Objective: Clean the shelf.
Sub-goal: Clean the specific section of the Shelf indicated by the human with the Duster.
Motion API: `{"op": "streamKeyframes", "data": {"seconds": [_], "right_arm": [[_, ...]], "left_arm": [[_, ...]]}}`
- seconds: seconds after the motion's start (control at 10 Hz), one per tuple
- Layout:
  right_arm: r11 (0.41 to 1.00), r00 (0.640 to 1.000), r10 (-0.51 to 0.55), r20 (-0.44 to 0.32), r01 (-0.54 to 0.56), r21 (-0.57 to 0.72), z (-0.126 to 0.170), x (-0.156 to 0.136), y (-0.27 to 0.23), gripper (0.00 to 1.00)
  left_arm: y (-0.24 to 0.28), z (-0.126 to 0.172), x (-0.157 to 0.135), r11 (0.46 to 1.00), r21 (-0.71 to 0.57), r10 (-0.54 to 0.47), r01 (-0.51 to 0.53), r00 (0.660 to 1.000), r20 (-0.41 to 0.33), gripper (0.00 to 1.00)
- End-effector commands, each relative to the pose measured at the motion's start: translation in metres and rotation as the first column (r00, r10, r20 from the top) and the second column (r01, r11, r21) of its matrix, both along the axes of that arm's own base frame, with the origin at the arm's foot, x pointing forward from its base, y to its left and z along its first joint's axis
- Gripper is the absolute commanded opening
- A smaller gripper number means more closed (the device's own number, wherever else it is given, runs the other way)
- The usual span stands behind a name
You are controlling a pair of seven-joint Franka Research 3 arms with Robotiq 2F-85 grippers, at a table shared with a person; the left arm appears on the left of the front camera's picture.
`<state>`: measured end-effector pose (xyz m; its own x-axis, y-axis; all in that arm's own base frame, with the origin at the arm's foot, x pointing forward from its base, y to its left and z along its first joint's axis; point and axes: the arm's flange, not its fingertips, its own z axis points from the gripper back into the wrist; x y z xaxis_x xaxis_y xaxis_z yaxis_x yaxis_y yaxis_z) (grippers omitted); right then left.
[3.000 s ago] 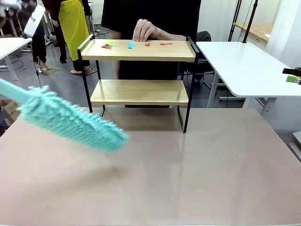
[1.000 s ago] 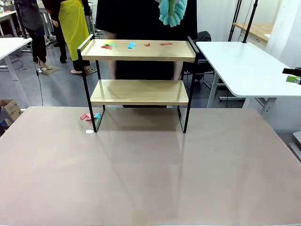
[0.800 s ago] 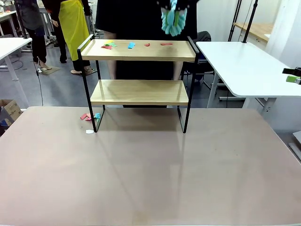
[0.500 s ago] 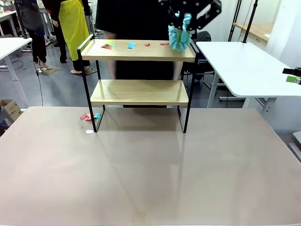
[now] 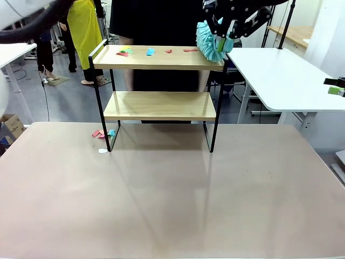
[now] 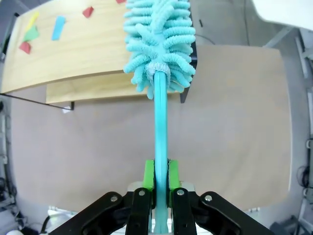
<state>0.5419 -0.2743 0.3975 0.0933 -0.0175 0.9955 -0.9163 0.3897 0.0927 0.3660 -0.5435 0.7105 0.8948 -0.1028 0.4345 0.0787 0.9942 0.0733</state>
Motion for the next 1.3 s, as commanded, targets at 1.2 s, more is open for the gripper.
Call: {"op": "streamKeyframes", "data": {"seconds": [1.2], "right_arm": [[1.0,1.0,0.003,0.007,-0.003,-0.001,0.004,0.001,0.002,1.0]], "left_arm": [[0.067,-0.018,0.039,0.991,0.071,0.124,-0.116,0.986,-0.109,0.13]]}}
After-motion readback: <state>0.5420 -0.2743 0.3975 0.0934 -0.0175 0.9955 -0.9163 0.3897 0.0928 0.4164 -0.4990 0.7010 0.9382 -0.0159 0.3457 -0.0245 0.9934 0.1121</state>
